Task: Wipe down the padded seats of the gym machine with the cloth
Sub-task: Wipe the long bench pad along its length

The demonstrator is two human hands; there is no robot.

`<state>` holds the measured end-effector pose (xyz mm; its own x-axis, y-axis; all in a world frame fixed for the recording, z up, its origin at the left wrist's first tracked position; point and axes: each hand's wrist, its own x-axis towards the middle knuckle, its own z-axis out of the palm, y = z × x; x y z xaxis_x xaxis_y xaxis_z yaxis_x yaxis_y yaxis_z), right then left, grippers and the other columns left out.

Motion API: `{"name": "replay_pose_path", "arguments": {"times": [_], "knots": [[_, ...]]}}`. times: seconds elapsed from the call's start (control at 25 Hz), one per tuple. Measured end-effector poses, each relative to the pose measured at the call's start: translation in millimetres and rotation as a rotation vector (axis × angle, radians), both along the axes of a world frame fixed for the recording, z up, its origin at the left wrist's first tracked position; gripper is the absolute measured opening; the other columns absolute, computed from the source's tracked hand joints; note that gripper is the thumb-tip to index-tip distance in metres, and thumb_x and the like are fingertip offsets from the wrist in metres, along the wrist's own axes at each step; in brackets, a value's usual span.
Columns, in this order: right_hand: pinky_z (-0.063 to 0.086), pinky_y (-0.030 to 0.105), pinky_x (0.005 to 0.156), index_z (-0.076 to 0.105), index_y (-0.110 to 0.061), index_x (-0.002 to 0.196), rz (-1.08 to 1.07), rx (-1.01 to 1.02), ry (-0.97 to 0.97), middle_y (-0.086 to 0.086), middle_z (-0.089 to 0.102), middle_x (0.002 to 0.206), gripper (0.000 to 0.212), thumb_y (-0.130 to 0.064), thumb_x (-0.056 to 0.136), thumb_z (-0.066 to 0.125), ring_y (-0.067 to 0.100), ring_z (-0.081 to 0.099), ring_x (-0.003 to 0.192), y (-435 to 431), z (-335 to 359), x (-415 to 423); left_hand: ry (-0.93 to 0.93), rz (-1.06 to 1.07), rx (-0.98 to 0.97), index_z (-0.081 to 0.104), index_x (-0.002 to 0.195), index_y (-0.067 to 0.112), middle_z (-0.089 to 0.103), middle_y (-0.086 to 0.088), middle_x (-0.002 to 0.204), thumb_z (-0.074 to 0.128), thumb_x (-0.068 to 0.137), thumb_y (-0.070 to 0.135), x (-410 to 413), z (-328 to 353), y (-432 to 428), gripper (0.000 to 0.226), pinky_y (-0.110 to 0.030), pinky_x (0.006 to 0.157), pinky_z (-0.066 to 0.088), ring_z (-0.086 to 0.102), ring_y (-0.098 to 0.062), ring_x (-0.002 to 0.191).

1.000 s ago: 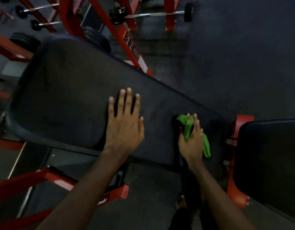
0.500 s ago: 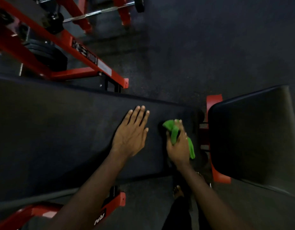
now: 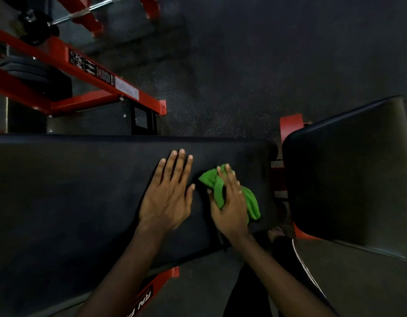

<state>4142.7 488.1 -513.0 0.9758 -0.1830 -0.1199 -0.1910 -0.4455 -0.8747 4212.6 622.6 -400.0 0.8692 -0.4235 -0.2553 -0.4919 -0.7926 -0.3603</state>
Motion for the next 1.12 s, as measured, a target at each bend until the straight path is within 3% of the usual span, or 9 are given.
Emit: {"name": "replay_pose_path", "arguments": {"times": [0.12, 0.24, 0.36, 0.48, 0.64, 0.76, 0.92, 1.12], "knots": [[0.029, 0.040, 0.122, 0.040, -0.021, 0.155, -0.158, 0.056, 0.091, 0.002, 0.036, 0.163, 0.060, -0.031, 0.098, 0.058, 0.025, 0.036, 0.150, -34.8, -36.7, 53.0, -0.013, -0.002, 0.021, 0.020, 0.160, 0.005, 0.015, -0.018, 0.168, 0.031, 0.103, 0.039, 0.5, -0.3, -1.2, 0.068, -0.048, 0.126, 0.011, 0.016, -0.032, 0.156], [0.037, 0.040, 0.114, 0.040, -0.013, 0.154, -0.394, 0.091, 0.373, 0.010, 0.045, 0.157, 0.068, -0.048, 0.097, 0.057, 0.032, 0.046, 0.141, -82.9, -83.4, 111.4, -0.020, 0.000, 0.046, 0.020, 0.161, 0.006, 0.014, -0.018, 0.168, 0.028, 0.103, 0.041, -0.3, -1.7, -1.0, 0.068, -0.048, 0.127, 0.008, 0.014, -0.032, 0.156], [0.038, 0.041, 0.114, 0.037, -0.012, 0.155, -0.465, 0.086, 0.448, 0.011, 0.044, 0.157, 0.076, -0.057, 0.096, 0.052, 0.032, 0.045, 0.142, -91.8, -95.5, 113.6, -0.026, -0.008, 0.055, 0.018, 0.161, 0.006, 0.013, -0.018, 0.168, 0.027, 0.103, 0.041, 0.9, -1.6, -0.5, 0.068, -0.049, 0.126, 0.009, 0.012, -0.033, 0.156], [0.032, 0.042, 0.121, 0.027, -0.018, 0.160, -0.428, 0.102, 0.422, 0.007, 0.032, 0.165, 0.086, -0.069, 0.093, 0.044, 0.027, 0.035, 0.150, -69.3, -63.9, 39.6, -0.029, -0.013, 0.056, 0.019, 0.161, 0.005, 0.013, -0.019, 0.168, 0.029, 0.103, 0.040, -2.1, 0.1, -1.9, 0.068, -0.049, 0.127, 0.007, 0.012, -0.033, 0.156], [0.023, 0.040, 0.122, 0.009, -0.030, 0.163, -0.164, -0.008, 0.256, 0.001, 0.011, 0.171, 0.086, -0.070, 0.093, 0.041, 0.024, 0.018, 0.156, -37.2, -29.4, -14.8, -0.020, -0.012, 0.070, 0.017, 0.161, 0.006, 0.012, -0.019, 0.168, 0.028, 0.103, 0.040, 0.4, 0.1, -2.9, 0.069, -0.052, 0.127, 0.005, 0.011, -0.033, 0.156], [0.027, 0.047, 0.121, 0.023, -0.031, 0.160, -0.159, -0.070, 0.267, 0.001, 0.021, 0.169, 0.072, -0.060, 0.098, 0.045, 0.029, 0.023, 0.154, -51.5, -52.4, 35.0, -0.009, -0.008, 0.086, 0.015, 0.162, 0.007, 0.011, -0.018, 0.169, 0.027, 0.103, 0.041, -0.1, 1.1, -3.9, 0.069, -0.053, 0.126, 0.006, 0.010, -0.033, 0.157], [0.031, 0.039, 0.117, 0.033, -0.017, 0.158, -0.360, 0.045, 0.443, 0.004, 0.031, 0.165, 0.068, -0.052, 0.102, 0.048, 0.027, 0.033, 0.150, -97.1, -91.0, 101.1, -0.007, -0.005, 0.083, 0.015, 0.162, 0.007, 0.011, -0.018, 0.169, 0.026, 0.103, 0.041, -1.2, 0.9, -2.9, 0.069, -0.054, 0.126, 0.007, 0.010, -0.033, 0.156], [0.041, 0.043, 0.107, 0.040, -0.015, 0.153, -0.509, 0.088, 0.547, 0.011, 0.046, 0.155, 0.069, -0.059, 0.099, 0.048, 0.035, 0.048, 0.139, -91.5, -92.8, 40.6, -0.007, 0.001, 0.069, 0.020, 0.161, 0.006, 0.015, -0.019, 0.168, 0.027, 0.102, 0.040, -1.6, 2.8, -4.3, 0.069, -0.054, 0.126, 0.008, 0.014, -0.034, 0.156]]}}
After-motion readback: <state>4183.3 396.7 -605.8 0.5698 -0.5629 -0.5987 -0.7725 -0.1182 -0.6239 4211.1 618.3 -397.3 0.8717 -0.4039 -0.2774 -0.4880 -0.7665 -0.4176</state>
